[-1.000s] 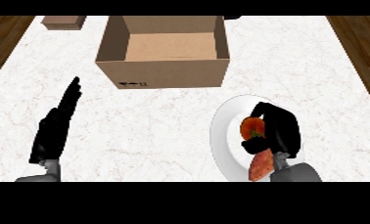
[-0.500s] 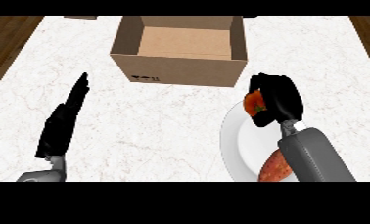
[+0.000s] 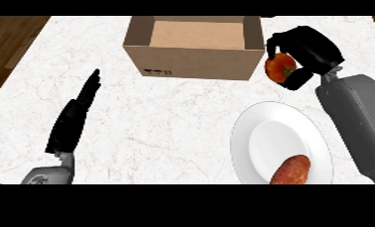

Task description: Pick the tomato from the plate and place it in the cardboard box

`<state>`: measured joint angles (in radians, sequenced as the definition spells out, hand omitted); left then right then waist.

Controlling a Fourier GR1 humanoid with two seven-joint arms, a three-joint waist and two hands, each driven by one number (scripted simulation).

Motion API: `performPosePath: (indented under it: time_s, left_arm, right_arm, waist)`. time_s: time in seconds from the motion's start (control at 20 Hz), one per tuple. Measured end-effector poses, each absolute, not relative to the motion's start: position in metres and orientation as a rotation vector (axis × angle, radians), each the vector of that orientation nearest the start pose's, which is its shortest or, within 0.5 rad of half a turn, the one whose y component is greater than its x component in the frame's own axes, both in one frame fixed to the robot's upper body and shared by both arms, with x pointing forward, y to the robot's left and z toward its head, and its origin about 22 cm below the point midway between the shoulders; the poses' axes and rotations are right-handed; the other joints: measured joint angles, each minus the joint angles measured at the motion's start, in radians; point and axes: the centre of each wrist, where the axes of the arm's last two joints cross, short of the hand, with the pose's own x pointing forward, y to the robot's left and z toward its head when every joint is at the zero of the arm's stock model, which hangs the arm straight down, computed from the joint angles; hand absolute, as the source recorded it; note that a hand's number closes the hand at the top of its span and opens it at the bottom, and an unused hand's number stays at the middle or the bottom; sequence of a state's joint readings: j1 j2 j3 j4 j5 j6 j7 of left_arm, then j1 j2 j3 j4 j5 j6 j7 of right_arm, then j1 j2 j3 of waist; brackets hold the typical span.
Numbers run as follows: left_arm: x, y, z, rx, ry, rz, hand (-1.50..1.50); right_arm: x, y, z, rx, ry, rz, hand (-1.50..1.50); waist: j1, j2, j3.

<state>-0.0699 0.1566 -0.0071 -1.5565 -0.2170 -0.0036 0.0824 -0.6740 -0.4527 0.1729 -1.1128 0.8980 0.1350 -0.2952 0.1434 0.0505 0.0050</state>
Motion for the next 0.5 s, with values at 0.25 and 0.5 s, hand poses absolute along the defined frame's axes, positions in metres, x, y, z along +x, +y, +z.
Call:
performPosePath:
  time_s: [0.25, 0.5]
  left_arm:
    - [0.263, 0.254, 0.023, 0.28, -1.523, -0.299, 0.0]
    - [0.264, 0.252, 0.024, 0.287, -1.521, -0.3, 0.0]
  right_arm:
    - [0.412, -0.265, 0.155, -0.486, -1.88, 1.418, 1.5]
    - [0.435, -0.27, 0.186, -0.19, -2.039, 1.343, 1.5]
  waist:
    - [-0.005, -0.003, 0.001]
    - [-0.01, -0.006, -0.001]
